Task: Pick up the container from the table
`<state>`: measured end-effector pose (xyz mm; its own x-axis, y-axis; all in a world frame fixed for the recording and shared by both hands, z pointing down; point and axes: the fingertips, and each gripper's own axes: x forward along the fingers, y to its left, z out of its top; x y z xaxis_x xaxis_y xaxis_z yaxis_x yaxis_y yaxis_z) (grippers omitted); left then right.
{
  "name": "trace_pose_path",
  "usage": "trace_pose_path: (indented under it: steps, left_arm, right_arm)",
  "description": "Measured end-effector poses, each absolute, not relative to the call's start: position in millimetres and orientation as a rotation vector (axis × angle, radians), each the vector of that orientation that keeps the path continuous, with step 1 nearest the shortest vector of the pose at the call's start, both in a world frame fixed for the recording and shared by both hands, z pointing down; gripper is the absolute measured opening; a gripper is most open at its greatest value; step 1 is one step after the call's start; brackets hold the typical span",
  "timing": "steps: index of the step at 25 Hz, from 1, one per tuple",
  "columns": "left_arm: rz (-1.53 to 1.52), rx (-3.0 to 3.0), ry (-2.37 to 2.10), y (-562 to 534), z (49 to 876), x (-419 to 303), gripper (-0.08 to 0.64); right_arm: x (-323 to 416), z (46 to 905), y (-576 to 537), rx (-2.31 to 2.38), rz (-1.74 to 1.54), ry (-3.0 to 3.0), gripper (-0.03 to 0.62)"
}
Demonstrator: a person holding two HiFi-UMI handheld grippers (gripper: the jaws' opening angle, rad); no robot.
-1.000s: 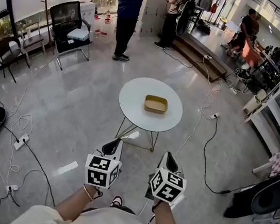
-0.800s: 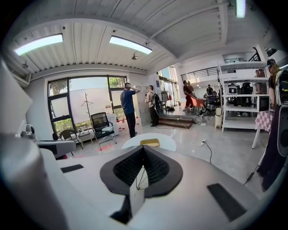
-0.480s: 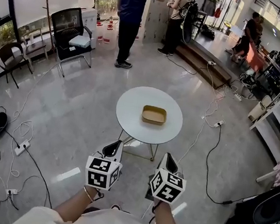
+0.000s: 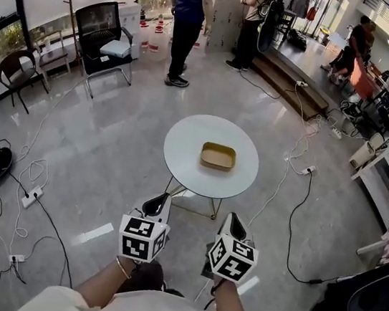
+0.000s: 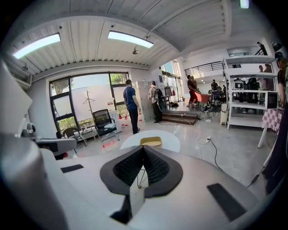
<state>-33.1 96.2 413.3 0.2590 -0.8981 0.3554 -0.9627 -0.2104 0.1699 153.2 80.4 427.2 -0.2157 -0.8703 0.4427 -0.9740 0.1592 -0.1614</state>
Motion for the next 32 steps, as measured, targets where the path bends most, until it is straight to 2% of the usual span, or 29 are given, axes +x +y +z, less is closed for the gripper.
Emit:
trace_pose_path:
  steps: [32]
  left_arm:
    - [0.246, 2.286, -1.566, -57.8, 420.1, -13.3, 0.015]
  right_arm:
    - [164.7, 412.4, -37.7, 1.910, 0.549, -2.112, 0.025]
